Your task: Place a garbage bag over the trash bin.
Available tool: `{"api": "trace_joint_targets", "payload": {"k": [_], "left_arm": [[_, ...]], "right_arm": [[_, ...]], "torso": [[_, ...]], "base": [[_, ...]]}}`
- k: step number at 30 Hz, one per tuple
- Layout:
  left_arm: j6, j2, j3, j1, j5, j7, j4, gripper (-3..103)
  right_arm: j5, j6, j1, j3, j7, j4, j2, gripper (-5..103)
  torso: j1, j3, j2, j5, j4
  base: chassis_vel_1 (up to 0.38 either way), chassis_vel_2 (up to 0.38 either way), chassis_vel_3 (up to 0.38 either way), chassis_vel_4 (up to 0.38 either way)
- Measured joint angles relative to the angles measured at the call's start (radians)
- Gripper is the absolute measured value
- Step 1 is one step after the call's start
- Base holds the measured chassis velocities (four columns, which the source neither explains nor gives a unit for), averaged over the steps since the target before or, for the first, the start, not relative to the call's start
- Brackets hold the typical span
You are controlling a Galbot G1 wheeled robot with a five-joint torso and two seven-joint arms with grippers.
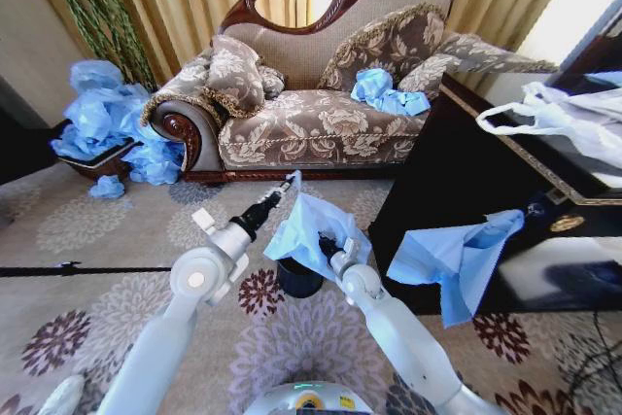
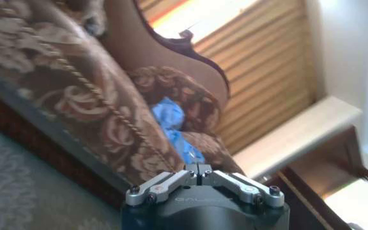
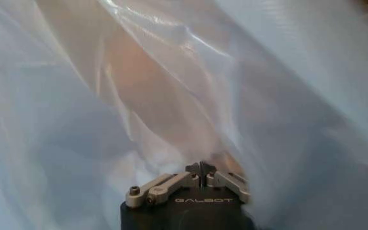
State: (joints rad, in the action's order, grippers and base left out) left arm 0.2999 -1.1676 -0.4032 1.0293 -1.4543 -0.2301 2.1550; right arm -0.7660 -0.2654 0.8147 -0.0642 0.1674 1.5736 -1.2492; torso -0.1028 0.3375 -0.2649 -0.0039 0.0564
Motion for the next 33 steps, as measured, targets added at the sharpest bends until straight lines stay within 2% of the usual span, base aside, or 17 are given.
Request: {"api": "trace_joint_targets", "payload": {"k": [6, 11, 21, 27, 33], "left_arm": [[-0.021, -0.06, -0.079, 0.074, 0.016, -0.005, -0.026, 0], [-0.035, -0.09, -0.114, 0.096, 0.038, -0.005, -0.056, 0], [-0.054, -0.113, -0.173, 0.114, 0.062, -0.003, -0.104, 0], [-0.055, -0.116, -0.211, 0.138, 0.061, 0.0, -0.107, 0], [-0.053, -0.115, -0.224, 0.148, 0.057, 0.005, -0.098, 0]], "right_arm": [[-0.016, -0.012, -0.078, -0.092, 0.012, -0.032, 0.005, 0], [-0.032, -0.018, -0.131, -0.144, 0.019, -0.069, -0.023, 0], [-0.043, -0.024, -0.181, -0.198, 0.017, -0.128, -0.042, 0], [-0.047, -0.033, -0.21, -0.213, 0.009, -0.218, -0.096, 0], [-0.079, -0.101, -0.238, -0.246, 0.036, -0.272, -0.139, 0]], "torso": [[0.0, 0.0, 0.0, 0.0002, -0.0017], [0.0, 0.0, 0.0, 0.0003, -0.0011], [0.0, 0.0, 0.0, 0.0003, -0.0011], [0.0, 0.0, 0.0, 0.0, -0.001], [0.0, 0.0, 0.0, 0.0004, -0.0012]], "base": [[0.0, 0.0, 0.0, 0.0], [0.0, 0.0, 0.0, 0.0], [0.0, 0.0, 0.0, 0.0], [0.0, 0.0, 0.0, 0.0], [0.0, 0.0, 0.0, 0.0]]}}
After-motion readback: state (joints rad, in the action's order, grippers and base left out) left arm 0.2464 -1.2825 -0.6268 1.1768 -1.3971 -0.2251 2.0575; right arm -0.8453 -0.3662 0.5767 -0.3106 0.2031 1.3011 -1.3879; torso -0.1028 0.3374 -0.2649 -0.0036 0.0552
